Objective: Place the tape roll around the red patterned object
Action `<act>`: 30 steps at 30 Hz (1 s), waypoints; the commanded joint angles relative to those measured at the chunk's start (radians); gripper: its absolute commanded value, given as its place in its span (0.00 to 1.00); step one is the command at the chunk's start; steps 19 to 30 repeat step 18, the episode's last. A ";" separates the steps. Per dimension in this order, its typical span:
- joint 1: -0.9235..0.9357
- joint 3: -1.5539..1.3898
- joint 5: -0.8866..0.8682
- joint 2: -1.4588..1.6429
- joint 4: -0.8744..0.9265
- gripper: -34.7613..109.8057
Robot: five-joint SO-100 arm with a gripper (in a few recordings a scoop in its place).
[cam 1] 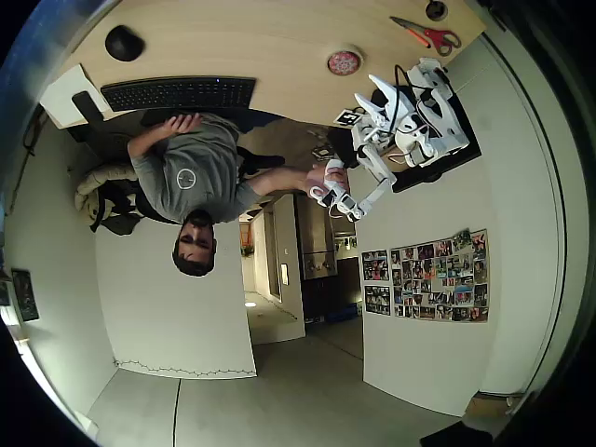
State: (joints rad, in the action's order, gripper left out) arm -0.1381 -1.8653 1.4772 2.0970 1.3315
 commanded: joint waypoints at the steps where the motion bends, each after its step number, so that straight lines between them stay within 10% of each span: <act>1: -0.028 0.041 0.014 0.037 0.021 0.44; 30: -0.104 0.095 -0.018 -0.035 0.012 0.44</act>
